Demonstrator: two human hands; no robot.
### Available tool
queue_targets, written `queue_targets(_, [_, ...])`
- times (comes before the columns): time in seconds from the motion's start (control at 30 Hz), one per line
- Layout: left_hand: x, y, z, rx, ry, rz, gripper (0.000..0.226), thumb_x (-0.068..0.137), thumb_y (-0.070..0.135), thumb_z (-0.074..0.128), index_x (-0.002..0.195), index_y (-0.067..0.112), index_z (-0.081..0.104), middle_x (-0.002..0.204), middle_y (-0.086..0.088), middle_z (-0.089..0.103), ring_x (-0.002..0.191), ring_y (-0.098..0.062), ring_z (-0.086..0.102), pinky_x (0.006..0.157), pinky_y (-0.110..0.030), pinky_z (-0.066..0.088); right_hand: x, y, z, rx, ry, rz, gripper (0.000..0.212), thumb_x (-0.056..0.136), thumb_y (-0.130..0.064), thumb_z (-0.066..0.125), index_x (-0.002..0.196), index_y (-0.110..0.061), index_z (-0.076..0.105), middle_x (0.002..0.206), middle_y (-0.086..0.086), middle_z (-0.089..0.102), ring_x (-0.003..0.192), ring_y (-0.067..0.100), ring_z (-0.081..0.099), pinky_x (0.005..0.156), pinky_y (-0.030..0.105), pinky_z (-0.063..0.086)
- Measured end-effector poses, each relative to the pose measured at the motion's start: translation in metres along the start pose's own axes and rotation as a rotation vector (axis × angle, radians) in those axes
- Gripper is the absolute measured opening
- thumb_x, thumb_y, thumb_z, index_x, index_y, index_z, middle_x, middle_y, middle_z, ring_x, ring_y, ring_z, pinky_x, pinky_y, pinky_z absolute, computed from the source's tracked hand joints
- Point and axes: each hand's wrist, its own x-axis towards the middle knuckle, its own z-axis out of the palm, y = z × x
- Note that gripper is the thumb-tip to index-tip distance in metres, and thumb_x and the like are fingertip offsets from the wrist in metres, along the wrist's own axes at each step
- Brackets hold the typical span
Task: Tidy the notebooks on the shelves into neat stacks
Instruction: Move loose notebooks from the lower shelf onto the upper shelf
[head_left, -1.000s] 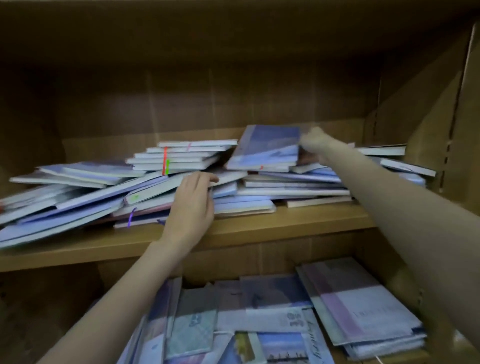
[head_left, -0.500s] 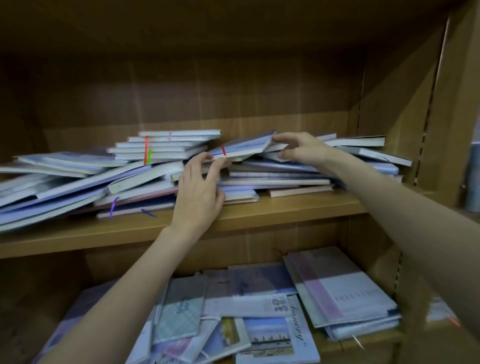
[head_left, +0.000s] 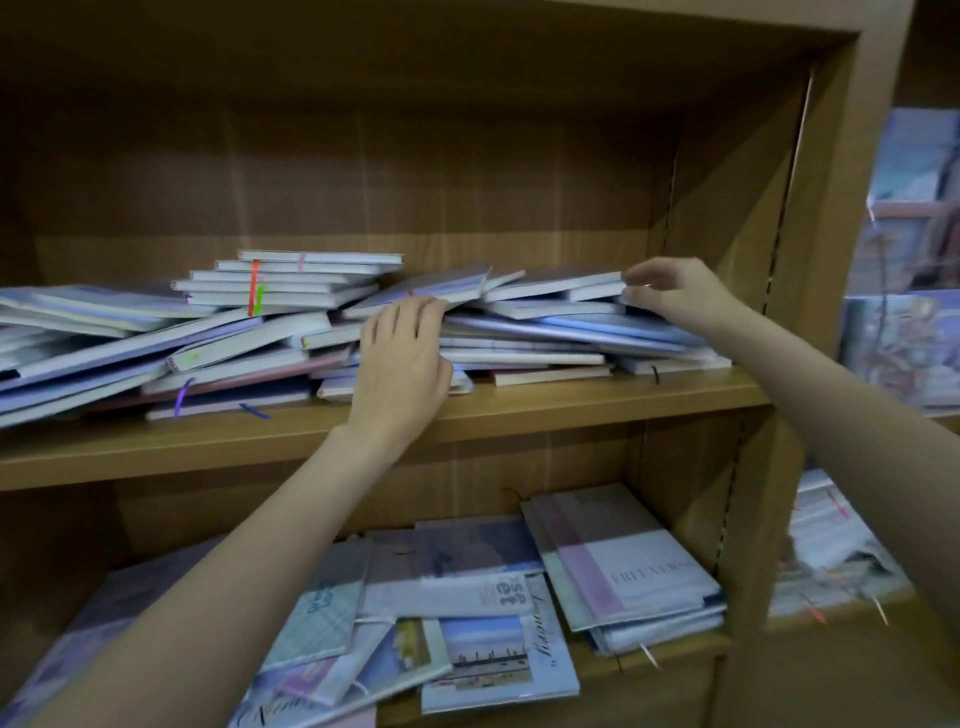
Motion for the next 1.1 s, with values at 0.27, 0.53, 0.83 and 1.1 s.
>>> queue_targets(0.27, [0.023,0.055,0.038,-0.066,-0.066,0.213,0.046,0.072,0.005,0.063,0.118,0.008,0.057,0.121,-0.013,0.058,0.114,-0.033,0.054,0.097,-0.044,0.039,-0.033,0.069,-0.024,-0.365,-0.144,-0.044,0.058,0.080,-0.035,0.071,0.131,-0.021,0.050,0.145,0.007,0.036,0.133,0.024,0.036,0.105,0.035,0.031])
queue_targets(0.53, [0.039,0.056,0.062,0.024,-0.194,0.257,0.055,0.076,0.007,0.066,0.128,0.003,0.052,0.121,-0.013,0.060,0.114,-0.031,0.056,0.100,-0.046,0.038,-0.025,0.079,-0.007,-0.438,0.143,-0.253,0.037,0.084,-0.019,0.068,0.119,-0.011,0.062,0.115,0.008,0.063,0.104,0.022,0.057,0.088,0.029,0.042])
queue_targets(0.83, [0.049,0.094,0.087,-0.078,-0.039,0.358,0.032,0.069,0.004,0.072,0.099,0.002,0.063,0.094,-0.014,0.062,0.083,-0.032,0.061,0.073,-0.035,0.049,-0.023,0.095,-0.020,-0.544,0.166,-0.398,0.031,0.082,-0.004,0.067,0.113,-0.008,0.068,0.112,0.013,0.067,0.106,0.030,0.059,0.092,0.043,0.048])
queue_targets(1.1, [0.066,0.117,0.084,-0.023,-0.080,0.308,0.034,0.051,0.003,0.082,0.079,0.009,0.064,0.073,-0.007,0.059,0.064,-0.025,0.057,0.046,-0.024,0.029,-0.017,0.088,-0.015,-0.316,0.303,-0.335,0.025,0.088,-0.003,0.058,0.112,-0.005,0.065,0.109,0.014,0.067,0.104,0.029,0.061,0.094,0.044,0.047])
